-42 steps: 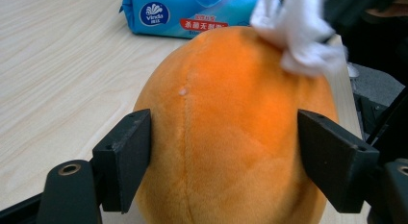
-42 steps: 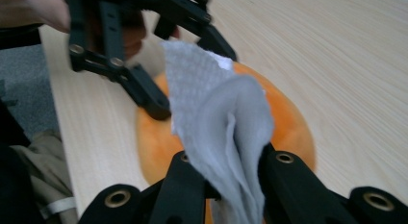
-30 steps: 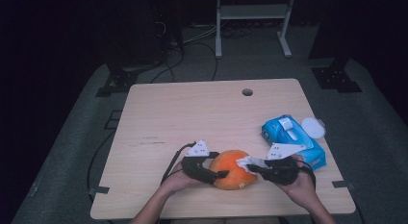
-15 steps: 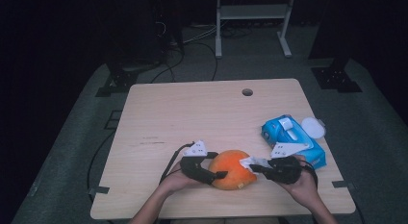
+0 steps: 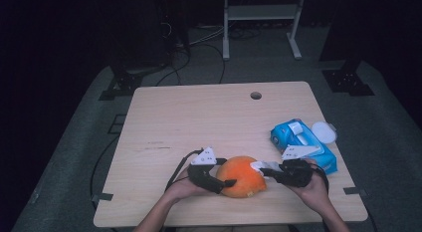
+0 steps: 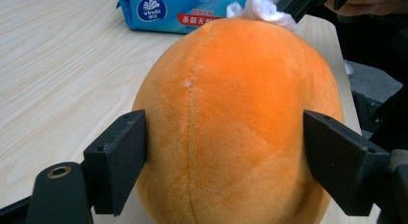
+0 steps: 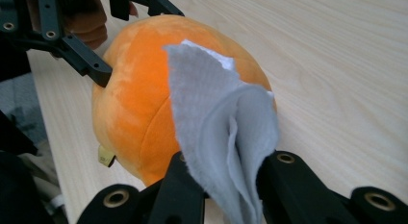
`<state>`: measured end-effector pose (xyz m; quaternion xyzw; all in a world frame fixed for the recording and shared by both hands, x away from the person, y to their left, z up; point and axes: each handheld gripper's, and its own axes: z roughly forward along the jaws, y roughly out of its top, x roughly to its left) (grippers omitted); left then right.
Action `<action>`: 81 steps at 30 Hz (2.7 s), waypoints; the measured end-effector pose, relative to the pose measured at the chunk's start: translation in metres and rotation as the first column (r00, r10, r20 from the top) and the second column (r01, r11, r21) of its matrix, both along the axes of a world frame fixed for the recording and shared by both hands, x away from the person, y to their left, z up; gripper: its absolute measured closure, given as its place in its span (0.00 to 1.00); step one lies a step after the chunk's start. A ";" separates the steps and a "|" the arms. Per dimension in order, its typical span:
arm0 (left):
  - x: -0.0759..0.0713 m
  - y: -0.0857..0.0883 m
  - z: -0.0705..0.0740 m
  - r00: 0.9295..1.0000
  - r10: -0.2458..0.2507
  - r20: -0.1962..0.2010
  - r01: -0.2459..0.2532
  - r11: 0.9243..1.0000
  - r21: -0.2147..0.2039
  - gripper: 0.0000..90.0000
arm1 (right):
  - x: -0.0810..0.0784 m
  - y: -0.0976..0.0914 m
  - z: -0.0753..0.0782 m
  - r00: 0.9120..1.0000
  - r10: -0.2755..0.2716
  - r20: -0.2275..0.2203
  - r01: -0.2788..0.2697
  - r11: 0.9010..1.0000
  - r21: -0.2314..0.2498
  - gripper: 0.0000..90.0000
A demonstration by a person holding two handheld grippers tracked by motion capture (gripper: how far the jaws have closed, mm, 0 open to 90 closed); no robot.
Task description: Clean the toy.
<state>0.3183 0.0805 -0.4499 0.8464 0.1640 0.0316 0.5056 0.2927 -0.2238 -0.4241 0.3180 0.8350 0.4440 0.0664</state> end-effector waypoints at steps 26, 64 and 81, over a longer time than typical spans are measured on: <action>-0.004 -0.007 0.001 0.999 -0.011 0.036 0.011 1.000 0.015 0.19 | -0.004 0.011 0.012 0.999 0.033 0.026 -0.034 0.999 0.023 0.91; -0.023 -0.028 0.011 0.990 -0.057 0.132 0.045 0.995 0.094 0.17 | -0.009 0.020 0.020 0.997 0.051 0.049 -0.052 0.998 0.020 0.91; -0.016 -0.023 0.010 0.998 -0.031 0.053 0.031 1.000 0.000 0.11 | -0.015 0.030 0.023 0.993 0.082 0.079 -0.080 0.996 -0.024 0.91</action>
